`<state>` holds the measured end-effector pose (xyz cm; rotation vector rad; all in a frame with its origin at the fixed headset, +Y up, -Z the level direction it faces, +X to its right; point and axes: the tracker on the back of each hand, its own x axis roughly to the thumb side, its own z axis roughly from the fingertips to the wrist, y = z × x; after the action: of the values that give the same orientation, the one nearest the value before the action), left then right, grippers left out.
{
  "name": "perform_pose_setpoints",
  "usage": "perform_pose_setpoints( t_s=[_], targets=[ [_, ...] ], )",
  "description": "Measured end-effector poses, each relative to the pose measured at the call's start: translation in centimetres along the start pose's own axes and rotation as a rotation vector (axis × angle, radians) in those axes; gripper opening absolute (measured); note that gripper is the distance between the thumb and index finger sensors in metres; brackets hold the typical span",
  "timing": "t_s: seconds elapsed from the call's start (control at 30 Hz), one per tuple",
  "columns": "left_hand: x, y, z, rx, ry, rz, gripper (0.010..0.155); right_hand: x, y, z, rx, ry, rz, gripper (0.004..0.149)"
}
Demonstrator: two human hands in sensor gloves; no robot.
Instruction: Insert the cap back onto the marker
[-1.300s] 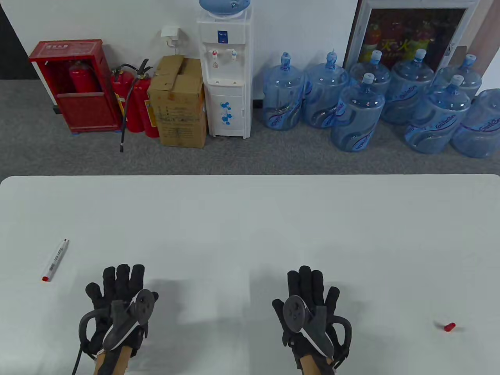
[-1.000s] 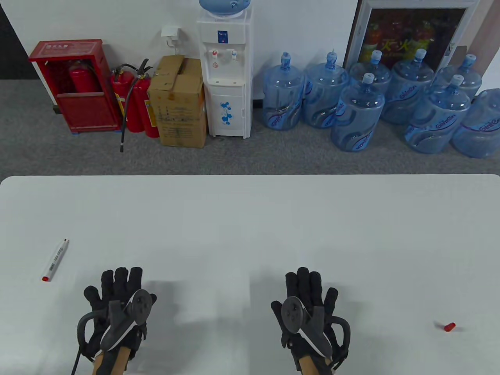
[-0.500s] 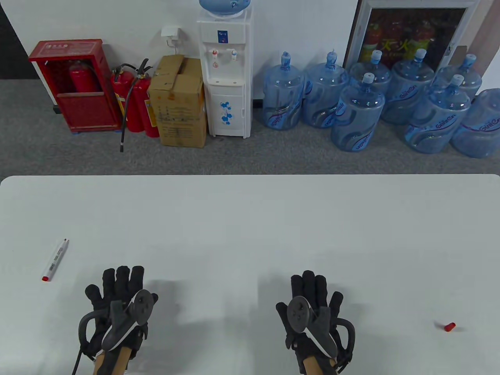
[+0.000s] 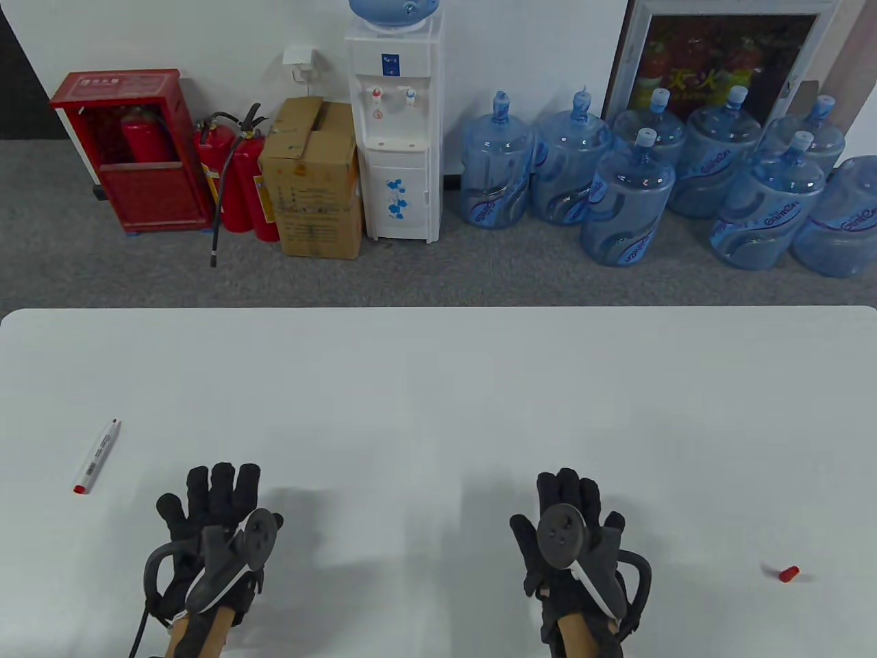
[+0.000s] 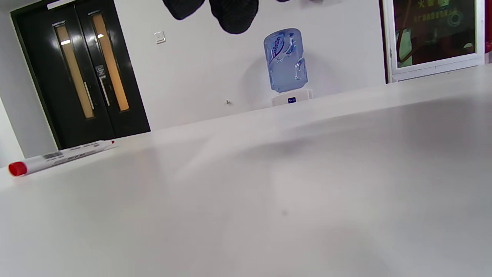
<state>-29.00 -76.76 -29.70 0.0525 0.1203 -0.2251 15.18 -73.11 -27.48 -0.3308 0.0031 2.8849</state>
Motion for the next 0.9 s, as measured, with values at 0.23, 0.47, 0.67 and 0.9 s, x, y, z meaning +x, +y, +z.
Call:
perform_pose_setpoints(
  t_s=[0.23,0.47,0.67,0.9],
  targets=[
    [0.8,-0.3,-0.2,0.005,-0.020,-0.024,0.081,-5.9,-2.1,-1.5,0.007,0.117,-0.045,0.077],
    [1.1,-0.3,-0.1,0.018,-0.033,-0.021,0.081,-11.9,-4.2,-2.8,-0.028,0.257,-0.017,0.077],
    [1.1,-0.2,-0.1,0.037,-0.032,-0.028,0.081,-17.0,-6.8,-3.5,-0.101,0.419,-0.168,0.075],
    [1.6,-0.3,0.1,0.049,-0.039,-0.030,0.081,-21.8,-8.5,-3.9,-0.189,0.590,-0.016,0.071]
  ],
)
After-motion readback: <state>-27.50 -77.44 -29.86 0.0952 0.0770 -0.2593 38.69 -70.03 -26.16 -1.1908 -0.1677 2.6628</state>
